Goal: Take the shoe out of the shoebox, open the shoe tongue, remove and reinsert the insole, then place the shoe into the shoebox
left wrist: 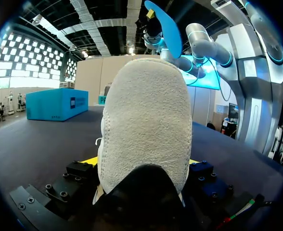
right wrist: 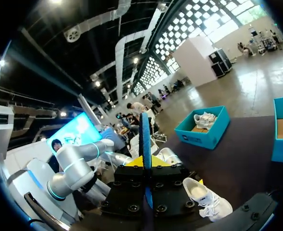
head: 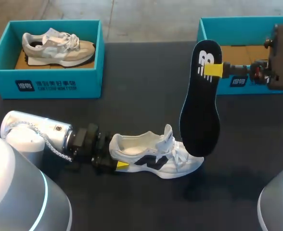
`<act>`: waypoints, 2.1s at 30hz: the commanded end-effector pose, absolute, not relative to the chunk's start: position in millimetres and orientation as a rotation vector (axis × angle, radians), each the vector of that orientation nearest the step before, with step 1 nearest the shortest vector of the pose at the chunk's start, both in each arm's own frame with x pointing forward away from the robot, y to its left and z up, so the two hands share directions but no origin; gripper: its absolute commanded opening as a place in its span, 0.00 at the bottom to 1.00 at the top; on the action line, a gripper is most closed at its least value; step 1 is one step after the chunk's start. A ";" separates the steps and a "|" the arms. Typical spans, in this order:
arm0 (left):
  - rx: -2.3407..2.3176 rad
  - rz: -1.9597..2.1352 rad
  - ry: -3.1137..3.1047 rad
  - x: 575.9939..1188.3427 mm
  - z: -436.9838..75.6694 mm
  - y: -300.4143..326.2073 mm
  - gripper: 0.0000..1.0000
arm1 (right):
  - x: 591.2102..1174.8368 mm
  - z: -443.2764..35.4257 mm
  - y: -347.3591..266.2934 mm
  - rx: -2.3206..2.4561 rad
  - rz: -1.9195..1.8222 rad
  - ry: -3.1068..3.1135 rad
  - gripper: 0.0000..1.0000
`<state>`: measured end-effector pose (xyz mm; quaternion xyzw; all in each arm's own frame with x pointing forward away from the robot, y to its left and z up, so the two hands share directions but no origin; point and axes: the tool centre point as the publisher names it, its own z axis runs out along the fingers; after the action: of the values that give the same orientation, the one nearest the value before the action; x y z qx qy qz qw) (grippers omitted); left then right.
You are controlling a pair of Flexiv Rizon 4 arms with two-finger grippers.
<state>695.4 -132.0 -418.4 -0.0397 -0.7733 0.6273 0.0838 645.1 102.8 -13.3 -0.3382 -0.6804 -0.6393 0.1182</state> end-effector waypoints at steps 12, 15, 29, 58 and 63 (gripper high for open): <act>-0.119 1.871 -2.307 695.4 -419.6 -132.8 0.00 | 606.5 6.3 85.8 -1.061 -1.806 -2.024 0.00; -0.119 1.871 -2.307 695.4 -419.6 -132.8 0.00 | 602.6 5.5 87.1 -1.061 -1.806 -2.025 0.00; -0.119 1.871 -2.307 695.4 -419.6 -132.8 0.00 | 586.2 2.8 81.8 -1.006 -1.861 -2.015 0.00; -0.119 1.871 -2.307 695.4 -419.6 -132.8 0.00 | 583.0 -36.4 77.6 -0.915 -1.958 -1.959 0.00; -0.119 1.871 -2.307 695.4 -419.6 -132.8 0.00 | 583.1 -36.7 78.8 -0.917 -1.968 -1.948 0.00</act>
<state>695.4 -132.1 -418.4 -0.0397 -0.7733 0.6273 0.0838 608.1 85.1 -18.5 -0.2921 -0.7336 -0.5948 0.1509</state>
